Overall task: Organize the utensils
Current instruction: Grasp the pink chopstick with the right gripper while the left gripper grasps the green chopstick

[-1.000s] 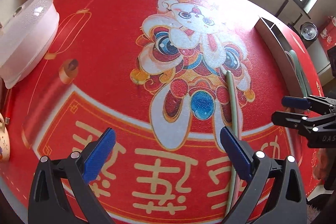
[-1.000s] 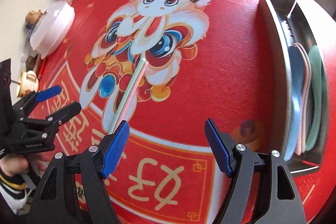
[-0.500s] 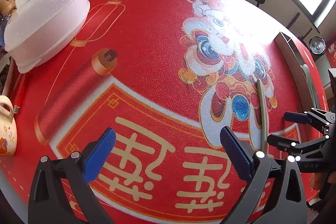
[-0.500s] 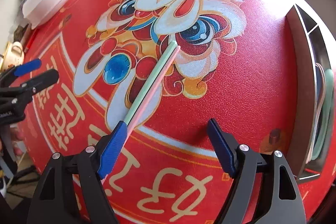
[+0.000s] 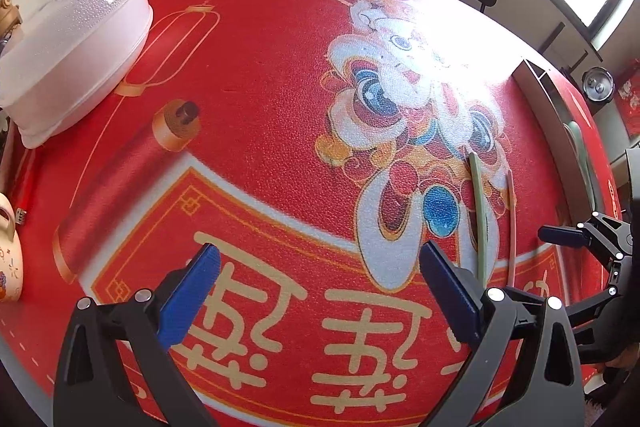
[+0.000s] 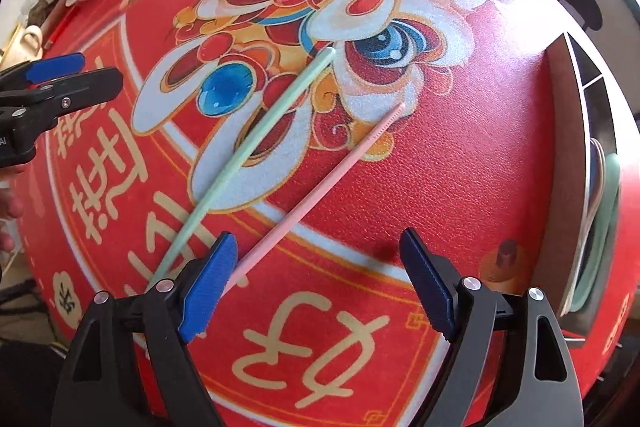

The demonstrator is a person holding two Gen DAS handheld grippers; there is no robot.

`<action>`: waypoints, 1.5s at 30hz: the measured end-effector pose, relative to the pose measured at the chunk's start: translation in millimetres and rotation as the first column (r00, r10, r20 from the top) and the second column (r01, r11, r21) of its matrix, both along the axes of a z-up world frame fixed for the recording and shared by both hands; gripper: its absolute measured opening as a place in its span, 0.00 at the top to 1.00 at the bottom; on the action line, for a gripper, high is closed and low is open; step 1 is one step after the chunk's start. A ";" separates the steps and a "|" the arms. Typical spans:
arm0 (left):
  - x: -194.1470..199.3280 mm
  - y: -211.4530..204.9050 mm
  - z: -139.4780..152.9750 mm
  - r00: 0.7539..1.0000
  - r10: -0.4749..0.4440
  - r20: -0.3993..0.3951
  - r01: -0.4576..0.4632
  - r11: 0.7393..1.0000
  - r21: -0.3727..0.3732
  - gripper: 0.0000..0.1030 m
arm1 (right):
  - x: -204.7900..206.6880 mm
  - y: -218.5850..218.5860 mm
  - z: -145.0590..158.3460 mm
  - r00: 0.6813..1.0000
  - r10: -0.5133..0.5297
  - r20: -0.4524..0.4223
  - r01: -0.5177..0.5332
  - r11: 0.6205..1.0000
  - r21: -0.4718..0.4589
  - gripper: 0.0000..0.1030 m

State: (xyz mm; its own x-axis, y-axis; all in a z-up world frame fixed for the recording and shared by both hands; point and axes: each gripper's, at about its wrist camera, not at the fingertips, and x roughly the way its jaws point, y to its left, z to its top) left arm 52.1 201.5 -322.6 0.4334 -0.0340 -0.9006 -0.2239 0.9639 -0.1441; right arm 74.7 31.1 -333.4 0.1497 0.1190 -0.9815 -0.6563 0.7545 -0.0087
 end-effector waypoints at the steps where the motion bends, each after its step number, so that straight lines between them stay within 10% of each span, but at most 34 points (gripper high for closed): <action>1: 1.2 -3.8 0.0 1.000 -0.009 0.000 0.009 1.000 -0.004 0.06 | -1.3 -3.7 0.0 1.000 0.004 0.003 -0.004 1.000 -0.006 0.22; 4: 5.0 -22.5 -0.7 0.998 -0.066 0.002 0.066 0.998 -0.019 0.06 | -4.4 -19.5 -1.4 1.000 0.012 -0.011 -0.012 1.000 0.016 0.29; 9: 13.6 -64.6 -5.3 0.982 -0.189 -0.010 0.189 0.982 -0.023 0.06 | -6.1 -45.1 4.0 1.000 -0.008 -0.011 0.008 0.998 0.056 0.77; 12: 19.0 -81.5 -10.3 0.975 -0.219 -0.026 0.218 0.976 -0.020 0.06 | -0.6 -60.2 3.3 0.999 -0.031 -0.021 0.032 0.997 0.067 0.87; 24: 31.6 -110.4 -27.2 0.963 -0.247 -0.106 0.260 0.957 0.129 0.06 | 9.5 -85.3 3.5 0.996 -0.090 -0.022 0.092 0.991 0.094 0.90; 39: 32.9 -110.0 -27.6 0.967 -0.222 -0.121 0.238 0.962 0.136 0.06 | 11.5 -98.2 5.7 0.992 -0.118 -0.042 0.122 0.983 0.135 0.90; 41: 28.3 -112.4 -24.0 0.966 -0.235 -0.106 0.248 0.959 0.138 0.15 | 11.5 -98.9 5.8 0.991 -0.123 -0.044 0.128 0.982 0.141 0.90; 45: 23.9 -114.4 -14.2 0.964 -0.255 -0.075 0.263 0.954 0.144 0.68 | 12.6 -99.3 6.3 0.990 -0.132 -0.049 0.137 0.979 0.148 0.90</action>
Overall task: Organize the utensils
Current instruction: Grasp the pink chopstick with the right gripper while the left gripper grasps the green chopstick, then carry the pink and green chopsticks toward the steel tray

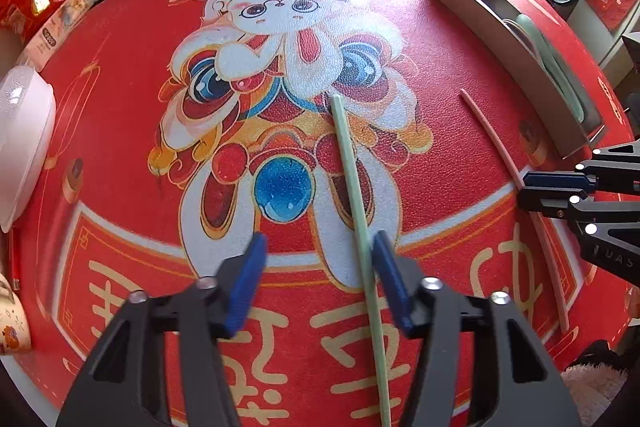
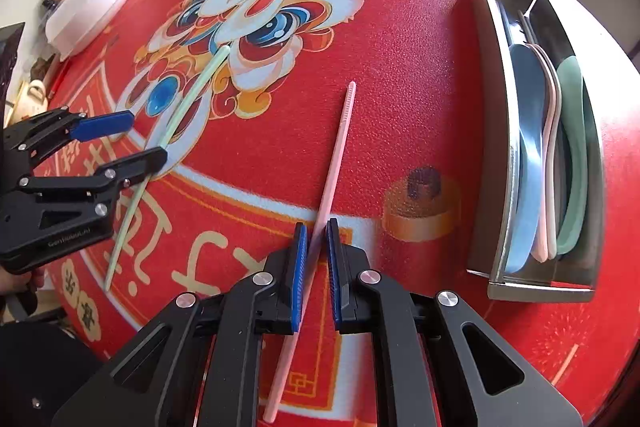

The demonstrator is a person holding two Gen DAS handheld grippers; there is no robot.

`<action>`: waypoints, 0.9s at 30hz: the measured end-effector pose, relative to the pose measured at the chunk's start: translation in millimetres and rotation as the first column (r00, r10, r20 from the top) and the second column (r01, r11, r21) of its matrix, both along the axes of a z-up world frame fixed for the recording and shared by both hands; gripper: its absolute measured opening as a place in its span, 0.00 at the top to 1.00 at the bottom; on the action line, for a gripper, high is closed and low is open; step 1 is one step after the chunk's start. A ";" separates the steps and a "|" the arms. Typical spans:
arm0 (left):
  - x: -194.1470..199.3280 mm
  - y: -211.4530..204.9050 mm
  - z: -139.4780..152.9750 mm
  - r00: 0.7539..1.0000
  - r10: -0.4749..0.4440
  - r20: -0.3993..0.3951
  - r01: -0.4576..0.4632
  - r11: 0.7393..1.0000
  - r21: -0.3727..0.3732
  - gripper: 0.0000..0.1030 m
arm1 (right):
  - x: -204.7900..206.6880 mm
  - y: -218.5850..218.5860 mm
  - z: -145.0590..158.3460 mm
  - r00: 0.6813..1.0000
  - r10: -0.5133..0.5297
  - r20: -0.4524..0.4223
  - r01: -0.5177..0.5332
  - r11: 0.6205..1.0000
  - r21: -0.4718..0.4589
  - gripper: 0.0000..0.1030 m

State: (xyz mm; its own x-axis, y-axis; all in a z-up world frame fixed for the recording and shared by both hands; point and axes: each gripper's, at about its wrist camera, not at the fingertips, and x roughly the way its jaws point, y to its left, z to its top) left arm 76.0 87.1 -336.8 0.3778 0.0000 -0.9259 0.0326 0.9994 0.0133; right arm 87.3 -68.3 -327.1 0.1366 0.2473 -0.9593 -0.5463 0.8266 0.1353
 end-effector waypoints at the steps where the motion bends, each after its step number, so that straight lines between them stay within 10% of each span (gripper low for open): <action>1: 0.6 1.0 1.2 1.000 0.003 0.002 -0.003 1.000 -0.002 0.95 | 0.6 0.3 0.2 1.000 -0.001 0.000 0.001 1.000 -0.002 0.90; 27: -0.6 16.8 -1.0 0.998 0.022 0.054 -0.016 0.994 -0.110 0.94 | -18.3 1.4 -1.5 0.995 0.068 -0.070 -0.075 0.992 -0.103 0.90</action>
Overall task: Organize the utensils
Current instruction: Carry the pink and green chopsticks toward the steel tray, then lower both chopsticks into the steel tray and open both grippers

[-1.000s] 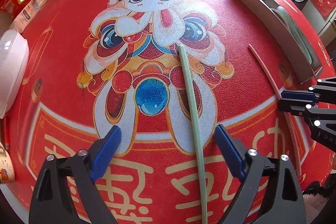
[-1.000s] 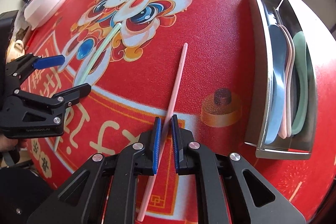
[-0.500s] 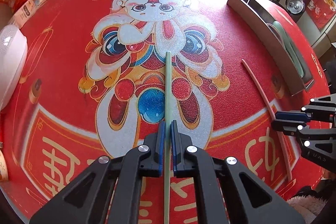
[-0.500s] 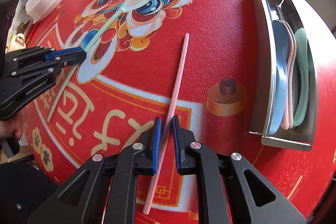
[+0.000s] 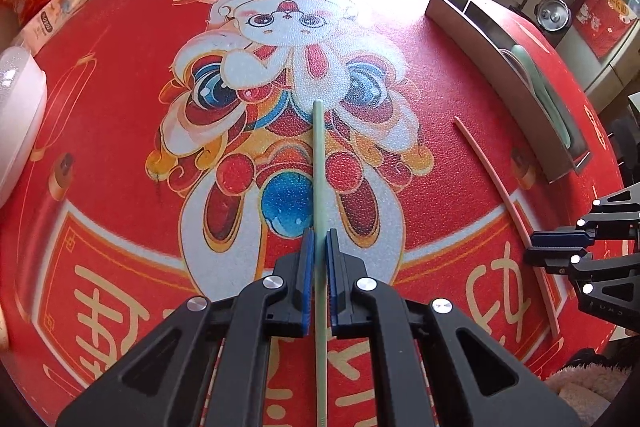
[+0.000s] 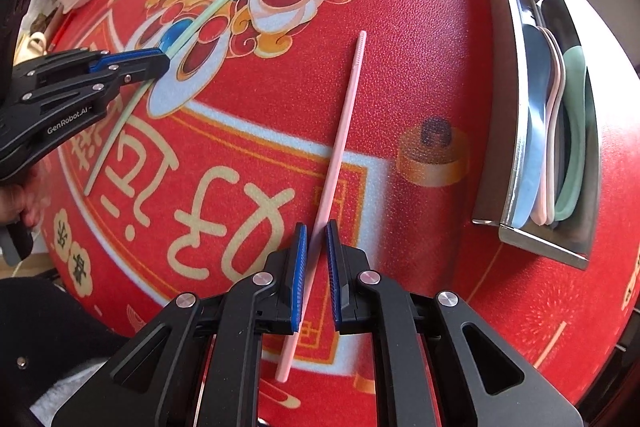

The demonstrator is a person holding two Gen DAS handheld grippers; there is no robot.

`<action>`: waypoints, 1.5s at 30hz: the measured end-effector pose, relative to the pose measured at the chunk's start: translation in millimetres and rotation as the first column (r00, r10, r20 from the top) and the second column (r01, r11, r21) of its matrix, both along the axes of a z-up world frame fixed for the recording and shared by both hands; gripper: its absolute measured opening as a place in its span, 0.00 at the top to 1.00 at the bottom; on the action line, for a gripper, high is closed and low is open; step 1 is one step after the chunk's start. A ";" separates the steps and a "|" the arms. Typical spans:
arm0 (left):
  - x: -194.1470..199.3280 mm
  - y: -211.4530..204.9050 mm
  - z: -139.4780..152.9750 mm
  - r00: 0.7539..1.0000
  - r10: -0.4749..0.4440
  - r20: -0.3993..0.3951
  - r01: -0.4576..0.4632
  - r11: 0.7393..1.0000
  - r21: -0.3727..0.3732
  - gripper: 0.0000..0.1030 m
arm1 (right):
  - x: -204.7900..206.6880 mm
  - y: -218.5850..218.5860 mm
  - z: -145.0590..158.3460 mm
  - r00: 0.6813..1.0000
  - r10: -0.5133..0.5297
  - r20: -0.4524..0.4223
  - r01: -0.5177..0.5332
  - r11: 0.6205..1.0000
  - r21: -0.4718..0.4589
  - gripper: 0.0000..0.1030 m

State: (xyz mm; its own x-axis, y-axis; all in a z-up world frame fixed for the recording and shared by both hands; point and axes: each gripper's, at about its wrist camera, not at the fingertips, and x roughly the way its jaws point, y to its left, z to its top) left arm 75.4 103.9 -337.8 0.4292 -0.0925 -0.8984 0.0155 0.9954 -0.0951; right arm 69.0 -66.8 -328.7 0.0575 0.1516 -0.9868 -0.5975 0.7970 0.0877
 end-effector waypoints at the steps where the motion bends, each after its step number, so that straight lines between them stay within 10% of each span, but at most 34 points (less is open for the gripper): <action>1: 0.1 0.3 0.0 1.000 0.003 0.000 -0.003 1.000 -0.003 0.94 | 2.4 -1.4 -0.2 1.000 -0.005 0.000 0.005 1.000 0.006 0.91; 28: 8.4 8.0 49.2 0.994 0.110 0.024 -0.101 0.964 -0.244 0.94 | 52.5 -45.7 37.4 0.978 -0.207 -0.021 0.205 0.941 0.271 0.94; 45: 107.0 -92.2 74.4 0.997 0.037 0.064 -0.006 0.901 -0.434 0.94 | 140.0 -130.0 68.6 0.939 -0.329 0.097 0.301 0.927 0.224 0.94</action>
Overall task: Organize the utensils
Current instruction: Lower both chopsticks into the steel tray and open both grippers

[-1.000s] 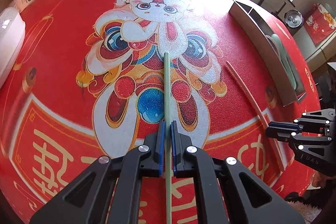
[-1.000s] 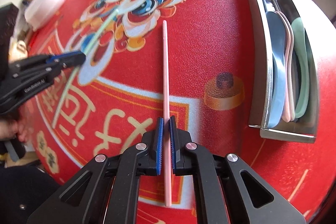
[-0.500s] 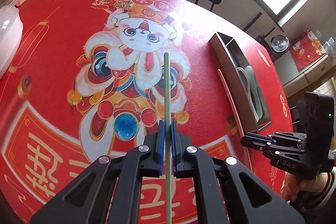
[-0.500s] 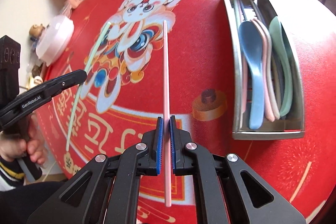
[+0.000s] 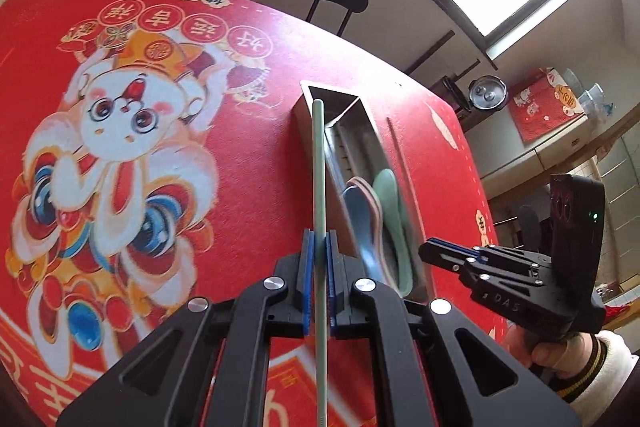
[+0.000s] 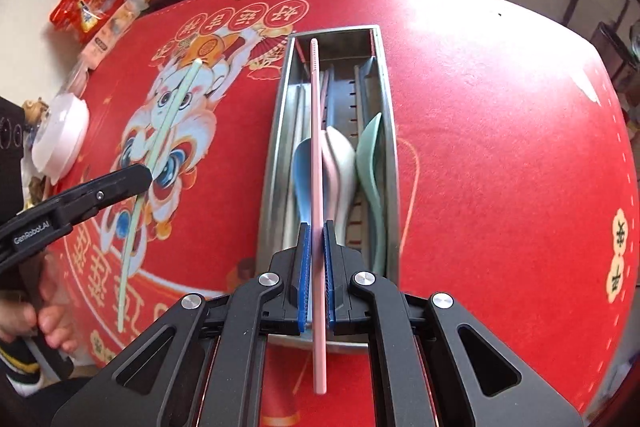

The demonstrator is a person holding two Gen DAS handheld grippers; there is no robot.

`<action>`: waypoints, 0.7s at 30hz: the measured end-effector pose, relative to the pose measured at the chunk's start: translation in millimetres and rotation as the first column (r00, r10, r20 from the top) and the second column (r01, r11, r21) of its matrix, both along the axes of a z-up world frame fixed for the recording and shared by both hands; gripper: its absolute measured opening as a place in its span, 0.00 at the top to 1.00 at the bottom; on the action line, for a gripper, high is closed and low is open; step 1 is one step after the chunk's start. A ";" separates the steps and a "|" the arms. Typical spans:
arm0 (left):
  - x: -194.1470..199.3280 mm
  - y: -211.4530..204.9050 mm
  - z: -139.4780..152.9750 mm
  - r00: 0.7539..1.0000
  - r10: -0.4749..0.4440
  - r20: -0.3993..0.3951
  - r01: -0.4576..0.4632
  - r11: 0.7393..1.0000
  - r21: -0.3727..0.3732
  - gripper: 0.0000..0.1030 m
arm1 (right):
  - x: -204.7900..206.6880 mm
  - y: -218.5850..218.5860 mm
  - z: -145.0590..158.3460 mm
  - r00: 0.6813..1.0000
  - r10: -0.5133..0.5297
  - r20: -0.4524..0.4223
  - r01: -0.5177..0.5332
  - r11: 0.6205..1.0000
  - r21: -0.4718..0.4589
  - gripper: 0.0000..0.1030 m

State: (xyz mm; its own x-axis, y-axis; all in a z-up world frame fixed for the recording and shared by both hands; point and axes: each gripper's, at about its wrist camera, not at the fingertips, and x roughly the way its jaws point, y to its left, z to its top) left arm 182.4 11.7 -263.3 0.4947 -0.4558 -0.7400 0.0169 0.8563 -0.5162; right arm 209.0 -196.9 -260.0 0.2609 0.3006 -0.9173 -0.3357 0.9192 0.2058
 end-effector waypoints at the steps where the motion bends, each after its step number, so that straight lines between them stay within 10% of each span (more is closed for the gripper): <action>1: 8.4 -8.6 0.0 1.000 0.000 -0.002 0.000 1.000 -0.011 0.94 | 7.1 -1.6 -2.2 1.000 0.004 -0.002 -0.004 1.000 -0.009 0.94; 8: 54.6 -43.1 -12.2 0.997 0.046 -0.069 -0.054 0.993 -0.109 0.95 | 32.6 -3.2 -21.8 0.999 0.017 -0.043 -0.019 0.999 -0.031 0.94; 21: 74.0 -55.7 -41.7 0.985 0.089 -0.148 -0.102 0.992 -0.078 0.95 | 44.7 -2.8 -35.4 0.997 0.010 -0.071 -0.013 0.999 -0.033 0.94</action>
